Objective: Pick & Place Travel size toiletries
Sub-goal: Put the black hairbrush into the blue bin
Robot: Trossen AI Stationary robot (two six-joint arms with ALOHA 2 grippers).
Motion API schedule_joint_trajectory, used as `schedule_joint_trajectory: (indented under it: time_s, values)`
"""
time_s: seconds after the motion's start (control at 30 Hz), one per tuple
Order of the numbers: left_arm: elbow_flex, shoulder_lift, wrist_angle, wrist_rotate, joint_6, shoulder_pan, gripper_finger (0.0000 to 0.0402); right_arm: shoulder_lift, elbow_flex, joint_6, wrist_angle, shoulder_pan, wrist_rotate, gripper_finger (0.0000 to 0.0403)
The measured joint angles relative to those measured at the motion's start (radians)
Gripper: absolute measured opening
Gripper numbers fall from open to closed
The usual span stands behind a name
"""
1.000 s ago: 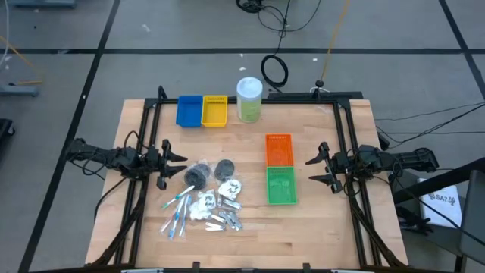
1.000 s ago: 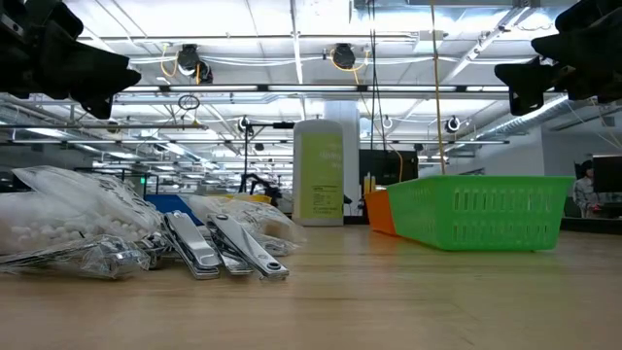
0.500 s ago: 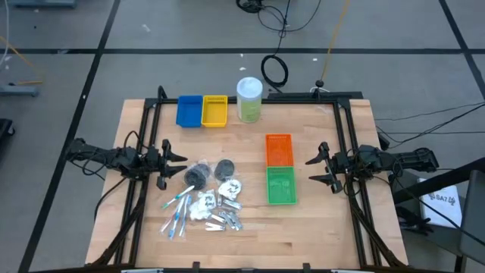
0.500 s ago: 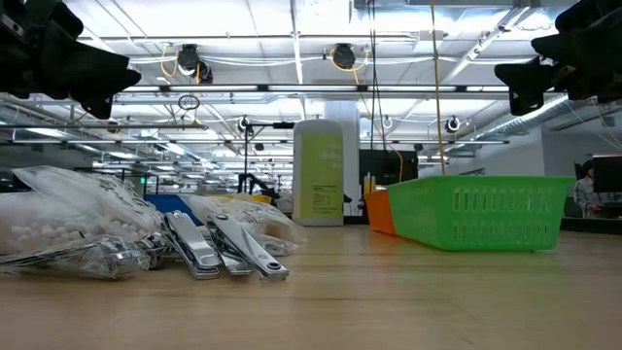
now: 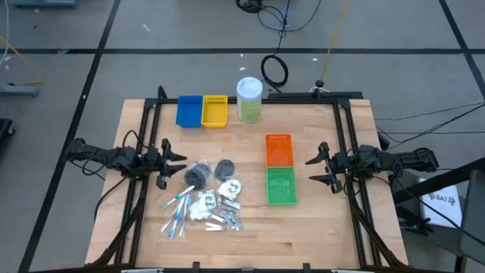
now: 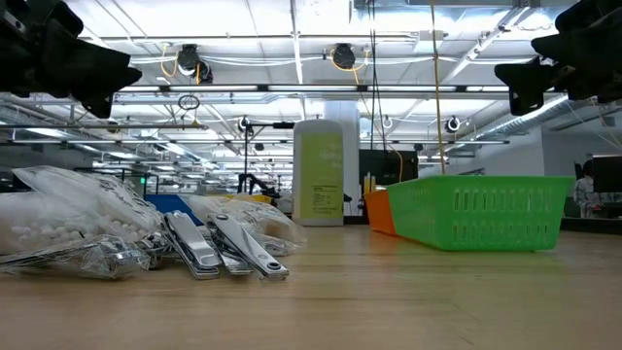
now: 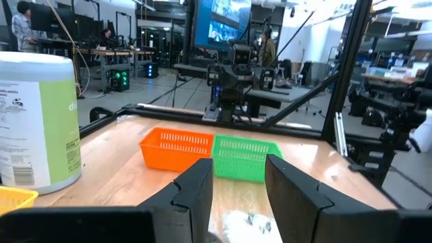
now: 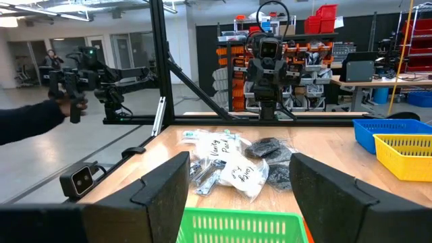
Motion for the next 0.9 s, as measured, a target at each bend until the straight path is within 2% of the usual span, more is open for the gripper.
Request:
schedule_joint_trajectory:
  time_s: [0.3, 0.5, 0.6, 0.73, 0.9]
  values:
    - [0.0, 0.0, 0.021, -0.009, -0.003, 0.0, 0.0133, 0.0, 0.0, 0.0, 0.0, 0.0, 0.0, 0.0242]
    - [0.016, 0.034, -0.02, -0.051, -0.104, 0.021, 0.0133, 0.0, 0.0, 0.0, 0.0, 0.0, 0.0, 0.0242]
    - [0.076, 0.136, -0.129, -0.053, -0.202, 0.047, 0.0134, 0.0, 0.0, 0.0, 0.0, 0.0, 0.0, 0.0242]
    - [0.197, 0.37, -0.263, -0.023, -0.3, 0.081, 0.0141, 0.0, 0.0, 0.0, 0.0, 0.0, 0.0, 0.0242]
    - [0.37, 0.673, -0.463, 0.011, -0.354, 0.12, 0.0198, 0.0, 0.0, 0.0, 0.0, 0.0, 0.0, 0.0242]
